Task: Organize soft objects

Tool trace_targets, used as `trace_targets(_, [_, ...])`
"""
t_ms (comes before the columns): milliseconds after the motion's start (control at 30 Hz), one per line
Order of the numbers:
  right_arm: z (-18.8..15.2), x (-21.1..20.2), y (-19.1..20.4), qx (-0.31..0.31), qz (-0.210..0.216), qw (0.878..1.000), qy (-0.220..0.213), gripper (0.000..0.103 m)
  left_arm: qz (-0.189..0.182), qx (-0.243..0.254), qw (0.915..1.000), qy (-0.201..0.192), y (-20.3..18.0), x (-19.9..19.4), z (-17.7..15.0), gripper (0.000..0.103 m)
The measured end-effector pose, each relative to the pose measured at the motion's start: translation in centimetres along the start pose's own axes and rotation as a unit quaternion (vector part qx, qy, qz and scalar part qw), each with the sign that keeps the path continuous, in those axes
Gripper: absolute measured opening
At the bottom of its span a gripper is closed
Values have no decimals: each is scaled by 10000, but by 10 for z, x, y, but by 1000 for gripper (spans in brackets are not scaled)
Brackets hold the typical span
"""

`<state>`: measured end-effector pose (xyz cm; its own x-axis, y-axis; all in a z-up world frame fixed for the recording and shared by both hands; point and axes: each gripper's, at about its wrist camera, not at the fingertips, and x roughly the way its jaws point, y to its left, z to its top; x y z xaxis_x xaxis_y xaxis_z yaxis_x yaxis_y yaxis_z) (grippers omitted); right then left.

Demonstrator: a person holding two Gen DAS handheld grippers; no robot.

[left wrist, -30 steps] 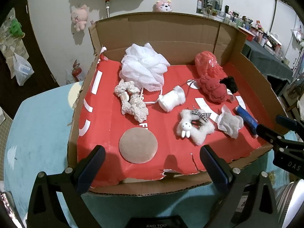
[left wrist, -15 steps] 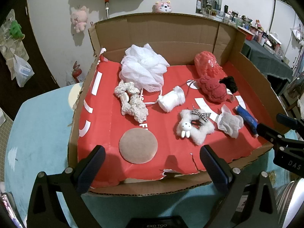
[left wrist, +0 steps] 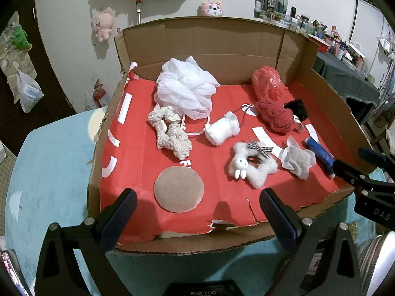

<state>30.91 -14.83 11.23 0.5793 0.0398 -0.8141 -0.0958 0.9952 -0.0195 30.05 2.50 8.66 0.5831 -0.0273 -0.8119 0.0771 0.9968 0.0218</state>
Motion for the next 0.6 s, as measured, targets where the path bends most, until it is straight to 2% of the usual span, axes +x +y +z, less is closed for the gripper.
trace_targets(600, [1, 0, 1, -11, -27, 10000, -26, 82, -34, 5, 10000, 11, 0, 0, 0, 101])
